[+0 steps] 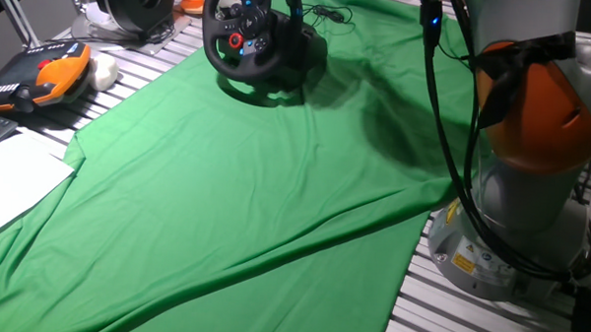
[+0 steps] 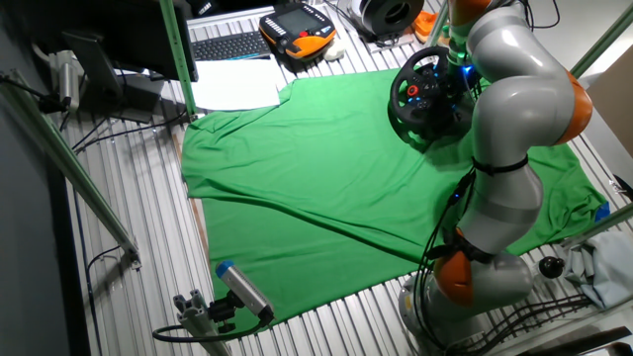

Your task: Rotate the steering wheel 90 degrees clockwise

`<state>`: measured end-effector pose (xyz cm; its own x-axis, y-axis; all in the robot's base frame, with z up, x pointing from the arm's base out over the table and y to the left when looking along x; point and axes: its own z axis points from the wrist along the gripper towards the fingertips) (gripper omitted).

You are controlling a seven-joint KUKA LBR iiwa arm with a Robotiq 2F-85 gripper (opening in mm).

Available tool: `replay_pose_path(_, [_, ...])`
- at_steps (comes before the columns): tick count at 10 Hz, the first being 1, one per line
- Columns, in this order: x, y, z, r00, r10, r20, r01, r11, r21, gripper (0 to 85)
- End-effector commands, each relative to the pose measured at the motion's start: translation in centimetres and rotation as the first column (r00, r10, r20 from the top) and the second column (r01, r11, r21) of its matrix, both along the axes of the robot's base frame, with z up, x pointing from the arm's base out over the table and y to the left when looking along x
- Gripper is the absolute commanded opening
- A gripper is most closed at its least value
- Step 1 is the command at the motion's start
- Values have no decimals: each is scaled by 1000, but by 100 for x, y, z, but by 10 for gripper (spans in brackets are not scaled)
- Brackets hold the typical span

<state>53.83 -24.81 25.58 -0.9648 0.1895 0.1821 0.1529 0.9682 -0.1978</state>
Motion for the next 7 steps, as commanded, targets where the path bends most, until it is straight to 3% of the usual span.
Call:
replay_pose_path(1, [0, -1, 0, 1000, -7, 1, 7, 1000, 0, 510])
replay_pose_path(7, [0, -1, 0, 1000, -23, 4, 23, 1000, 7, 510])
